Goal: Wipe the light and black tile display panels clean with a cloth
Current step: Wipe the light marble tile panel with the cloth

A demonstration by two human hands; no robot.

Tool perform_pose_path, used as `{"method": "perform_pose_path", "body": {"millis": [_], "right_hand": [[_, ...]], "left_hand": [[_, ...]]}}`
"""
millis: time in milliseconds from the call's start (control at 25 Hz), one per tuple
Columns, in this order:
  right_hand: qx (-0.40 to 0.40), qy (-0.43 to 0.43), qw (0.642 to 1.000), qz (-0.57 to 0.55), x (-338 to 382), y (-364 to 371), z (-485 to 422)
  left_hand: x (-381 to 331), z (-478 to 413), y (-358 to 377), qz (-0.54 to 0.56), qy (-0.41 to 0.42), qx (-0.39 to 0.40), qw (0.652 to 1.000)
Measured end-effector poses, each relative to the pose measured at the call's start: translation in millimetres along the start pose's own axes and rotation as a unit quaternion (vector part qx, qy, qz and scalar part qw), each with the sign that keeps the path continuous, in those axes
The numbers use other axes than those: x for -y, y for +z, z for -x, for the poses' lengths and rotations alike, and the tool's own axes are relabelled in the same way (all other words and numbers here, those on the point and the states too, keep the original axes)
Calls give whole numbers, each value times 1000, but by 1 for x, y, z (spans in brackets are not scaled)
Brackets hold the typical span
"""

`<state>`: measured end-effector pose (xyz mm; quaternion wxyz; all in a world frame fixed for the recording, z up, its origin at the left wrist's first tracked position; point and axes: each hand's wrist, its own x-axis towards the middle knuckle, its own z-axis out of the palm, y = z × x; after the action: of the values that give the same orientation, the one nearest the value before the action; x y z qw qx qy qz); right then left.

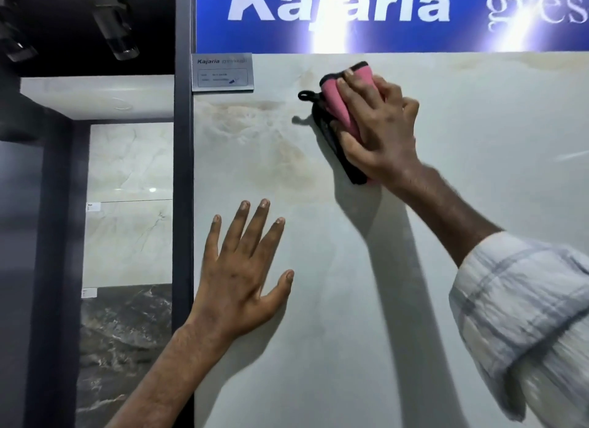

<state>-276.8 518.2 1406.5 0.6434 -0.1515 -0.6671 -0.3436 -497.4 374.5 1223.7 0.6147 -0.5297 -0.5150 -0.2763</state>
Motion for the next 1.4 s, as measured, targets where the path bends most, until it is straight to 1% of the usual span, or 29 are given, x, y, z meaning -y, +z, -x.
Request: {"method": "perform_pose_path", "body": {"millis": [80,160,200,280,320,360,440,520,560,720,800,840,920,1000,1080,1120,1280,1360,1400], "right_hand": [[-6,-17,1000,8,30,-1,56],[-4,-70,998,8,60,-3,126],[-3,-92,996,10,67,-5,147],[13,-128,992,-3,57,-10,138],[18,-121,992,-8,46,-12,117],[22,-96,995,-12,36,-12,93],[6,-30,999,-29,22,-10,56],[-12,7,1000,-28,28,-4,59],[-17,2,1000,-18,37,-2,74],[-22,-65,997,-19,74,-7,179],[2,-98,995,-28,79,-15,207],[14,-115,993,-35,74,-19,205],[17,-104,994,-28,54,-21,179],[0,-50,998,-22,40,-20,148],[-22,-6,999,-32,43,-14,144],[-30,-3,999,-35,51,-13,157],[0,-62,997,-52,97,-20,264],[14,-73,996,-45,108,-28,291],[21,-81,996,-43,104,-30,288]], "left_hand": [[0,9,4,-14,5,-6,1000],[1,12,5,-22,5,-9,1000],[1,11,5,-25,4,-8,1000],[0,10,4,-33,1,-6,999],[0,10,5,-34,4,-5,999],[0,11,6,-33,6,-4,999],[1,10,6,-27,8,-3,1000],[0,11,6,-23,3,-2,1000],[0,12,6,-21,1,-2,1000],[0,10,4,-20,2,11,1000],[-1,13,-1,-2,4,27,1000],[-4,18,-3,12,-3,27,1000],[-14,36,-6,43,-20,22,999],[-23,57,-5,60,-21,31,998],[-29,73,-2,45,-15,42,998],[-30,79,-1,36,-15,44,998],[-30,88,3,24,-10,39,999],[-30,88,3,14,-8,46,999],[-30,88,2,13,-10,49,999]]}}
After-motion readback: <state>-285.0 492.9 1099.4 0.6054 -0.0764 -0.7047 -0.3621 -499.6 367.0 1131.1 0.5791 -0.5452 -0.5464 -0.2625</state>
